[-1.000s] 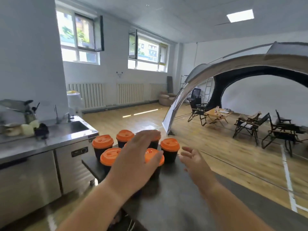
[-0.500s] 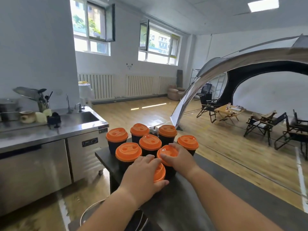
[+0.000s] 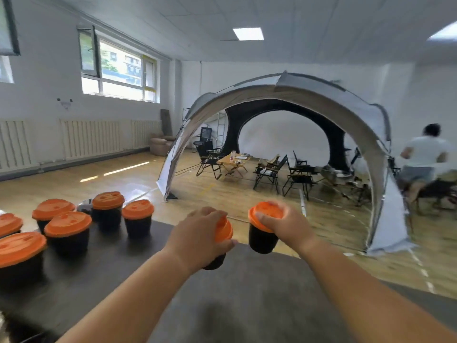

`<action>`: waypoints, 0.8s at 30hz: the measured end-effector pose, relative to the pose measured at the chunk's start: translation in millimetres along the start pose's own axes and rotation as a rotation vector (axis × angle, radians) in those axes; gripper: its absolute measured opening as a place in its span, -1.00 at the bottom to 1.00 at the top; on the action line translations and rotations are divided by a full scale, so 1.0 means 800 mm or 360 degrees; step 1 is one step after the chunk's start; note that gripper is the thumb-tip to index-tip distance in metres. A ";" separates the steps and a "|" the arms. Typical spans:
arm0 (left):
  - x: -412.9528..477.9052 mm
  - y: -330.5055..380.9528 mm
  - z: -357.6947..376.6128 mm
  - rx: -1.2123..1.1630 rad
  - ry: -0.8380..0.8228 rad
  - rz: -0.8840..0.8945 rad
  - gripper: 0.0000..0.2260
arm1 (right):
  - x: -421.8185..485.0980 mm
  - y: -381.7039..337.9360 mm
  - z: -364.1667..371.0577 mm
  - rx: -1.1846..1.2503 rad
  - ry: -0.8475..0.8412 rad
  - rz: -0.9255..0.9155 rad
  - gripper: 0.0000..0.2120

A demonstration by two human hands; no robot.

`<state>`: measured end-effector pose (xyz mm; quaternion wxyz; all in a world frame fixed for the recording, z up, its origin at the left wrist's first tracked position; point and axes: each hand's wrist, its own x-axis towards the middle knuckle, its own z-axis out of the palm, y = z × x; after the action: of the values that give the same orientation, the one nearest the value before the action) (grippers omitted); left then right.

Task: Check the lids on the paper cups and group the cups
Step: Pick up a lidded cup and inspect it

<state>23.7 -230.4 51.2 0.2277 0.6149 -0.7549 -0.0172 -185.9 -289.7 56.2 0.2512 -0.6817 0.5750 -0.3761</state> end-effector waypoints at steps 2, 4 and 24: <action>0.016 0.082 0.029 -0.0031 -0.0055 0.0160 -0.37 | -0.024 0.051 -0.081 0.0019 0.0118 0.0086 -0.42; 0.028 0.161 0.056 -0.0080 -0.0083 0.0284 -0.37 | -0.053 0.099 -0.158 -0.0003 0.0220 0.0180 -0.44; 0.043 0.408 0.244 -0.0013 -0.0365 0.0258 -0.28 | -0.216 0.369 -0.400 -0.0103 0.0264 0.0516 -0.33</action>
<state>-353.1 -233.1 -12.9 0.1431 0.5450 -0.8230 -0.0718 -628.0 -155.4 -22.1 0.2381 -0.5547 0.7079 -0.3668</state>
